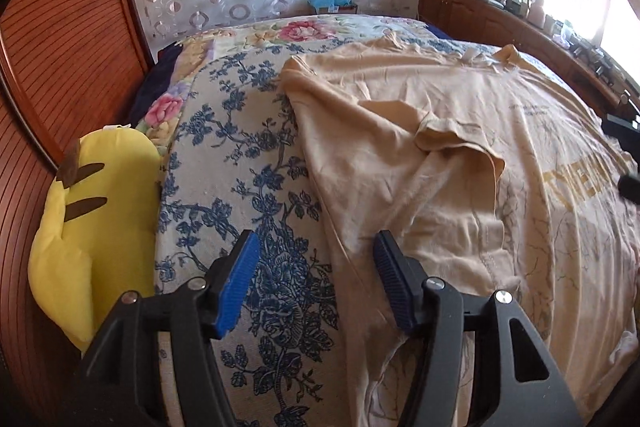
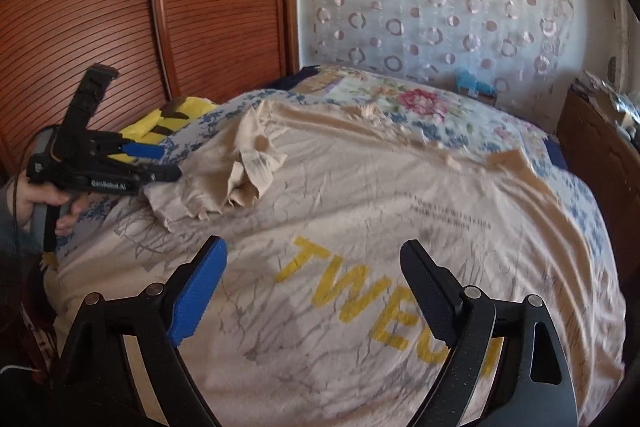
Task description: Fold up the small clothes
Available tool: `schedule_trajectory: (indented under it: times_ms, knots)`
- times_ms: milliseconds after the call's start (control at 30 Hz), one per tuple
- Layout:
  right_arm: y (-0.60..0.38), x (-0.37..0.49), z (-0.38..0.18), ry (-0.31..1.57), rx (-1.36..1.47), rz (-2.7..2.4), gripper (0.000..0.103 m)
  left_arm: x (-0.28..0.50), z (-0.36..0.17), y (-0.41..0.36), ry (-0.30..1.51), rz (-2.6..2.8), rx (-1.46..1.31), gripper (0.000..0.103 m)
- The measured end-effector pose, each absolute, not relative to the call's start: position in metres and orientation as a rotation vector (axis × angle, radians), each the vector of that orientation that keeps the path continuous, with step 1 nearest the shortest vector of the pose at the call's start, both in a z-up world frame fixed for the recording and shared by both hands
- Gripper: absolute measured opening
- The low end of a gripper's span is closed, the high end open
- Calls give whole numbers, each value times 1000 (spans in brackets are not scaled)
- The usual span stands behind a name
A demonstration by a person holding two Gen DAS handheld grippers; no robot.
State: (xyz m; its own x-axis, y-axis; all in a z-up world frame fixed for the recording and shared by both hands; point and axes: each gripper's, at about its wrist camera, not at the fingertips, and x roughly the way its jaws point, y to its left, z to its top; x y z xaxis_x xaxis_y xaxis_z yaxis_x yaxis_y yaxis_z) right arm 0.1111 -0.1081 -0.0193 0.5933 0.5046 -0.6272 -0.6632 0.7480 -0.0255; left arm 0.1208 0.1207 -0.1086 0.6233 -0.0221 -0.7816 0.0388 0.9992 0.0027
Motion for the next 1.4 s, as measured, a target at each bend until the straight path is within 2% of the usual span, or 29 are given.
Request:
schedule_trajectory:
  times_ms: [100,167,233,300,400,833,900,967,1033,1300,1400]
  knots:
    - [-94,121,-12,626,-286,719,80,119,-108,121,881,-40,20,60]
    - [-83,130,-9,637,-281,751,63,119,-109,123,884,-44,3,63]
    - [-72,138,-9,651,-275,776,53,121,-110,130,892,-31,-22,72]
    - [-59,148,-10,664,-272,794,52,123,-112,133,898,-21,-35,80]
    - [-41,162,-15,699,-265,821,52,122,-113,131,902,-18,-28,83]
    - [24,193,-57,807,-402,798,51,122,-113,132,903,-14,-34,85]
    - [19,198,-60,817,-395,782,42,123,-113,132,904,-14,-34,85]
    - [9,203,-61,830,-364,779,21,123,-113,132,904,-14,-34,85]
    - [-2,206,-59,828,-332,782,8,123,-113,132,903,-14,-34,85]
    - [-39,209,-39,800,-252,702,8,123,-113,132,904,-14,-34,85]
    - [-45,199,-30,777,-247,706,12,123,-113,132,904,-13,-37,86]
